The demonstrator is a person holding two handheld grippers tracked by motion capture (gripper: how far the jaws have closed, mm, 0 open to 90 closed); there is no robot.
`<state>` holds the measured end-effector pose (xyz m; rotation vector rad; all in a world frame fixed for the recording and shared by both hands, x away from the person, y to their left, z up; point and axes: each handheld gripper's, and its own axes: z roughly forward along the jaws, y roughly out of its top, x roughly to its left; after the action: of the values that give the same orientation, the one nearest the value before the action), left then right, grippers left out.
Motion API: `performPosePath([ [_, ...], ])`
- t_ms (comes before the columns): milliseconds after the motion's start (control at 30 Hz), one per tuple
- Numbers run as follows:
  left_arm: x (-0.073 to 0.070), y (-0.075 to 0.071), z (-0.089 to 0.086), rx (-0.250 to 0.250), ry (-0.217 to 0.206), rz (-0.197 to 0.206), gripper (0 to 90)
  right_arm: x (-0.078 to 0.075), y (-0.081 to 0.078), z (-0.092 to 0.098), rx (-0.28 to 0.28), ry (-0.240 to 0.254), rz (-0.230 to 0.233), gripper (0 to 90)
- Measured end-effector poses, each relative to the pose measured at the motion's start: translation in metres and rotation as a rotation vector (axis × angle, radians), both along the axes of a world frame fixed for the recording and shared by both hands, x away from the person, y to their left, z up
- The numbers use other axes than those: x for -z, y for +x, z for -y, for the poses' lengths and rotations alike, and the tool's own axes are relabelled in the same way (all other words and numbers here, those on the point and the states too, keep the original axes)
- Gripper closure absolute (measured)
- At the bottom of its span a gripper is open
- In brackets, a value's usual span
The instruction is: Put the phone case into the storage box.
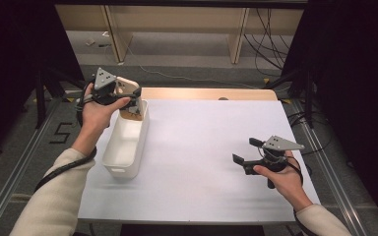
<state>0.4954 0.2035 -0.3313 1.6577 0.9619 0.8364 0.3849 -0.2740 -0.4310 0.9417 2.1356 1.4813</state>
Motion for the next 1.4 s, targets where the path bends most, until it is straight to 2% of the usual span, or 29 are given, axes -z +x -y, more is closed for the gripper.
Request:
performPosePath([
  [1400, 0.007, 0.018, -0.001, -0.017, 0.012, -0.022, 10.9, 0.001, 0.001, 0.000, 0.002, 0.003, -0.003, 8.6],
])
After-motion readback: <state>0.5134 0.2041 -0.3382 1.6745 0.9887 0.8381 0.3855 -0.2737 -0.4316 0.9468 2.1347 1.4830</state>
